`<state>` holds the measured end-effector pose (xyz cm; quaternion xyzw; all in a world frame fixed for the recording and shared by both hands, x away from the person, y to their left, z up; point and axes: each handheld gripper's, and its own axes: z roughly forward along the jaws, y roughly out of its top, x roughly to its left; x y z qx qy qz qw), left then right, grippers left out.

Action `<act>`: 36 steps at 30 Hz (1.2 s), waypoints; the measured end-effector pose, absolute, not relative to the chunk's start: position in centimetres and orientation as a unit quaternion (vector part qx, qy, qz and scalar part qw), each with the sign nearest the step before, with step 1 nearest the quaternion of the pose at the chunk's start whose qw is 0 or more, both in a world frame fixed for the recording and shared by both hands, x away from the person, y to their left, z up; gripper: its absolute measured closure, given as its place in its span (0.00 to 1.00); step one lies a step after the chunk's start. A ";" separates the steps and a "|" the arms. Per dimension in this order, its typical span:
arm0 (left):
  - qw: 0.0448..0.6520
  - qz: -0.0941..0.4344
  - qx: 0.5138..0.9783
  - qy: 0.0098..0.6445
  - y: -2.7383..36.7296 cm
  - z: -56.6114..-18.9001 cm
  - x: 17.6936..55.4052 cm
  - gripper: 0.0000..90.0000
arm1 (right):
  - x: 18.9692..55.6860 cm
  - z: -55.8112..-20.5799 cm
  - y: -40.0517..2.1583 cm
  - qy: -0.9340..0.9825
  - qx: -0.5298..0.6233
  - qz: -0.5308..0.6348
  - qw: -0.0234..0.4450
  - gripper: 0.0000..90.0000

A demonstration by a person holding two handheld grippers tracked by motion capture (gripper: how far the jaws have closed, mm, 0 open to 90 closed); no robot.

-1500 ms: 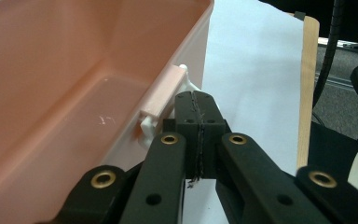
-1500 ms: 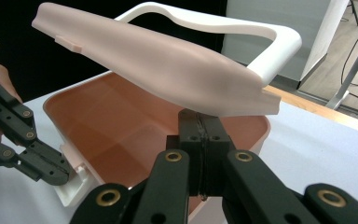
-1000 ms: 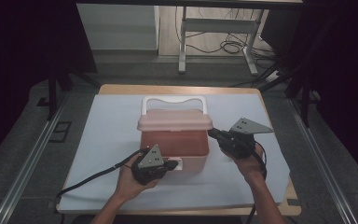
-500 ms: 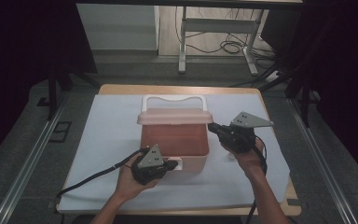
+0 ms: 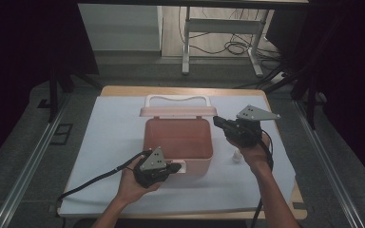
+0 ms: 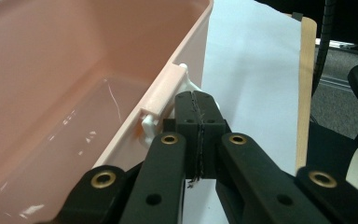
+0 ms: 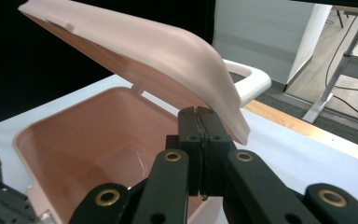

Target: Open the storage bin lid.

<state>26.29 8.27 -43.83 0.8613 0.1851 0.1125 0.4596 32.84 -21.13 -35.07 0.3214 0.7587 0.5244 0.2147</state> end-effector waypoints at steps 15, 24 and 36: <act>0.460 0.113 0.861 0.185 8.3 -43.8 26.3 1.00 | 33.9 -34.4 -21.2 0.759 0.329 0.516 0.220 0.99; 0.460 0.114 0.861 0.185 8.3 -43.8 26.3 1.00 | 34.9 -33.9 -21.0 0.760 0.334 0.510 0.226 0.99; 0.459 0.115 0.861 0.185 8.3 -43.8 26.2 1.00 | 36.1 -33.8 -20.8 0.762 0.340 0.502 0.228 0.99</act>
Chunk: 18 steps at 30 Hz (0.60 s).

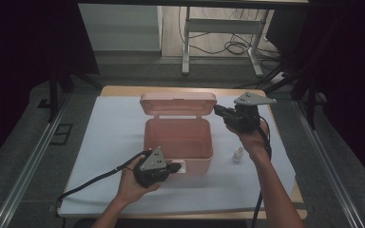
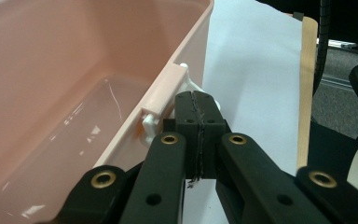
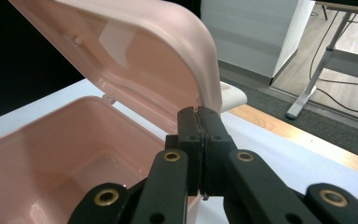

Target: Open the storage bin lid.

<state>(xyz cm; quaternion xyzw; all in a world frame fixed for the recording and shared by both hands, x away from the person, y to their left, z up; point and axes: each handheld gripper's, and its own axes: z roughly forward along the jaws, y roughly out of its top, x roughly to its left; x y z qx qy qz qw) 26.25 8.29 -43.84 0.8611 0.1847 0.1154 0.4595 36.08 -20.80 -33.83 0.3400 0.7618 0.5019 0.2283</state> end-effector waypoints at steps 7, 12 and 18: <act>0.460 0.115 0.861 0.184 8.3 -43.8 26.2 1.00 | 37.0 -33.7 -20.9 0.761 0.347 0.498 0.228 0.99; 0.460 0.116 0.861 0.184 8.3 -43.8 26.2 1.00 | 37.7 -33.6 -20.9 0.761 0.352 0.494 0.228 0.98; 0.459 0.117 0.861 0.184 8.3 -43.8 26.2 1.00 | 38.7 -33.7 -20.8 0.759 0.361 0.493 0.225 0.98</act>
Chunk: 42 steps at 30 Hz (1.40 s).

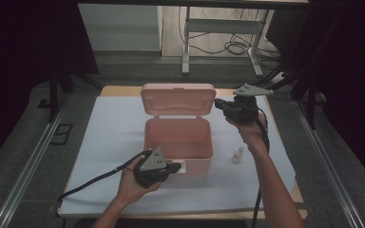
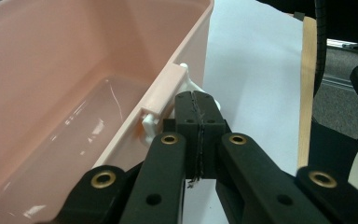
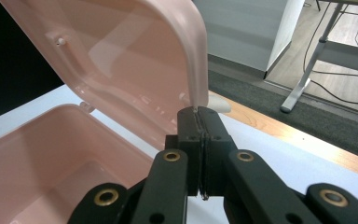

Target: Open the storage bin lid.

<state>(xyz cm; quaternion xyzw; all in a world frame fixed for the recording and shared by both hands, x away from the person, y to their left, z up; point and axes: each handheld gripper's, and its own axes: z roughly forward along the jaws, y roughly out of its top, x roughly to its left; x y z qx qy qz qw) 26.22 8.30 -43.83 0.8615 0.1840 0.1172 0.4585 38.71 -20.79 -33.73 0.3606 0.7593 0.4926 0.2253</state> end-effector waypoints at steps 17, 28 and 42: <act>0.459 0.118 0.862 0.183 8.3 -43.8 26.2 1.00 | 40.8 -35.0 -20.8 0.761 0.383 0.477 0.215 0.97; 0.459 0.118 0.861 0.184 8.3 -43.9 26.2 1.00 | 41.0 -35.9 -20.3 0.768 0.379 0.471 0.211 0.97; 0.459 0.117 0.861 0.184 8.4 -43.9 26.2 1.00 | 41.1 -36.7 -20.6 0.769 0.386 0.466 0.205 0.97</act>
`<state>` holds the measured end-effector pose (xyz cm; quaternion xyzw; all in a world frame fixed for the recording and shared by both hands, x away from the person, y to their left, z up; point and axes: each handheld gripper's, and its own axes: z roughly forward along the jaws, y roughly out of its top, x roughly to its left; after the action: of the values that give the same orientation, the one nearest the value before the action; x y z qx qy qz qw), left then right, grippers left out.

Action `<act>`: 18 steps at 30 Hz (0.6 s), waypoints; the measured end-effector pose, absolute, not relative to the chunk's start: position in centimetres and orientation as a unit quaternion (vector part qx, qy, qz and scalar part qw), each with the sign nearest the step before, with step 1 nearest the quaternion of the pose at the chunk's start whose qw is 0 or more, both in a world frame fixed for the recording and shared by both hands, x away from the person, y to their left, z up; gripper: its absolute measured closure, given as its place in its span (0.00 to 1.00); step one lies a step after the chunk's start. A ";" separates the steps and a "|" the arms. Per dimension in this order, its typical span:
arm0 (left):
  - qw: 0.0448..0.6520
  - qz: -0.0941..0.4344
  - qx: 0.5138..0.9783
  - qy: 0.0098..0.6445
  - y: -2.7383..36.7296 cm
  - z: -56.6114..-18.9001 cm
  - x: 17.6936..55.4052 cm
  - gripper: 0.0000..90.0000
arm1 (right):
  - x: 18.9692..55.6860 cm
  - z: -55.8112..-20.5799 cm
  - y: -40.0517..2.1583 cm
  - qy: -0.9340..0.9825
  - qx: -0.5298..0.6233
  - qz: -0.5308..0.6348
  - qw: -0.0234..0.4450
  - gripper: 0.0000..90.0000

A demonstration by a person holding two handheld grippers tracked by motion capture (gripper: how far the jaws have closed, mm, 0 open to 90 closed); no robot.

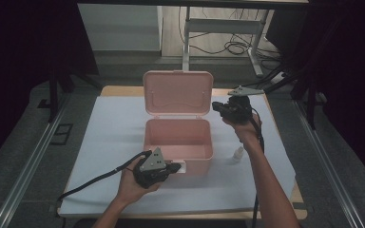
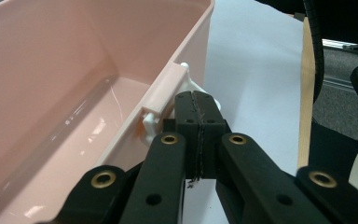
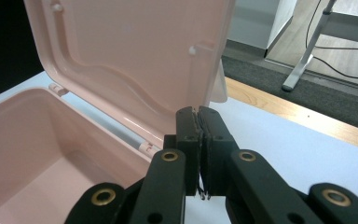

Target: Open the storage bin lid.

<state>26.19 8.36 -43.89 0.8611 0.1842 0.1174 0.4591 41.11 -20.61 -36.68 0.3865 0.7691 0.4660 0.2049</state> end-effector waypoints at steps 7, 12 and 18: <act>0.459 0.117 0.861 0.184 8.4 -43.9 26.2 1.00 | 41.0 -36.9 -21.3 0.768 0.392 0.462 0.206 0.97; 0.460 0.117 0.861 0.185 8.4 -43.9 26.2 1.00 | 40.9 -37.2 -21.8 0.770 0.395 0.458 0.204 0.97; 0.460 0.117 0.860 0.187 8.4 -44.0 26.2 1.00 | 40.7 -37.7 -22.4 0.776 0.397 0.449 0.197 0.96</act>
<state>26.20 8.38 -43.96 0.8604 0.1866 0.1174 0.4595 40.68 -22.37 -37.71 0.3965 0.7762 0.4488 0.1970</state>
